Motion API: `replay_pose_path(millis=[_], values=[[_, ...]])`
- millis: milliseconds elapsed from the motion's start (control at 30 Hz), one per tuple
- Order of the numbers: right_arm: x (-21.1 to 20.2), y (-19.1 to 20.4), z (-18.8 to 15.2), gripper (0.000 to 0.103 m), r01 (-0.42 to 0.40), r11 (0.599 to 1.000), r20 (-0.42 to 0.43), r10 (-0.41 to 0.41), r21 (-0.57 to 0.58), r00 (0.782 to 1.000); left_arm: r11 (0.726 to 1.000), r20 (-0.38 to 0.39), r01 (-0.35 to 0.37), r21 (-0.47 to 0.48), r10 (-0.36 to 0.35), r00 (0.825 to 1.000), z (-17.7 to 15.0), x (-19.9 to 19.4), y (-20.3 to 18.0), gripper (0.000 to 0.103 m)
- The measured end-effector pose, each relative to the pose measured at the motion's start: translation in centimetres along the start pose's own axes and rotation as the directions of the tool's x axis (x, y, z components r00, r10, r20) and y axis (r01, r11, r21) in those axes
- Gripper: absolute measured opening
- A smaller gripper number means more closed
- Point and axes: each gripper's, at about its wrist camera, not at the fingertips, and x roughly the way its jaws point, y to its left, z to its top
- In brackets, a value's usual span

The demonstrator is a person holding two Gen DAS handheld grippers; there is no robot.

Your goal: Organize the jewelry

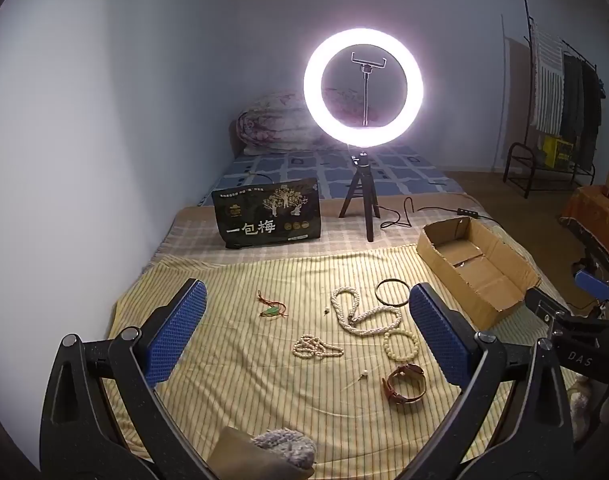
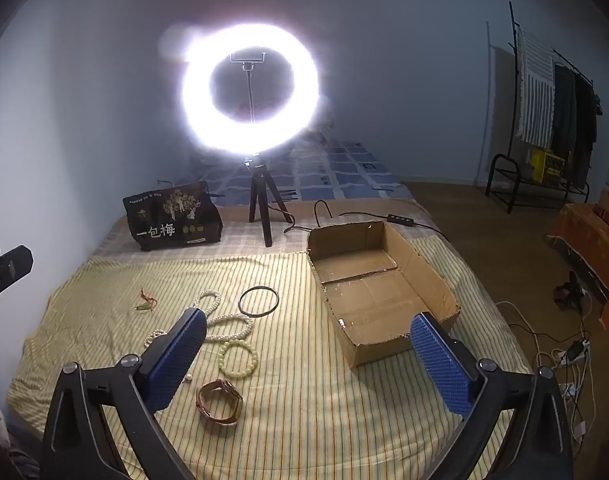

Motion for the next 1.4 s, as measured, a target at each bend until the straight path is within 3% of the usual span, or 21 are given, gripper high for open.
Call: replay_pose_path(millis=[500, 1400], values=[[0.0, 0.7, -0.3, 0.103, 0.014, 1.000, 0.000, -0.014, -0.028, 1.000, 0.999, 0.001, -0.034, 0.006, 0.034, 0.999, 0.1, 0.1, 0.7, 0.103], [0.0, -0.1, -0.4, 0.103, 0.028, 1.000, -0.011, -0.028, -0.015, 1.000, 1.000, 0.015, -0.021, 0.012, 0.021, 1.000, 0.1, 0.0, 0.1, 0.103]])
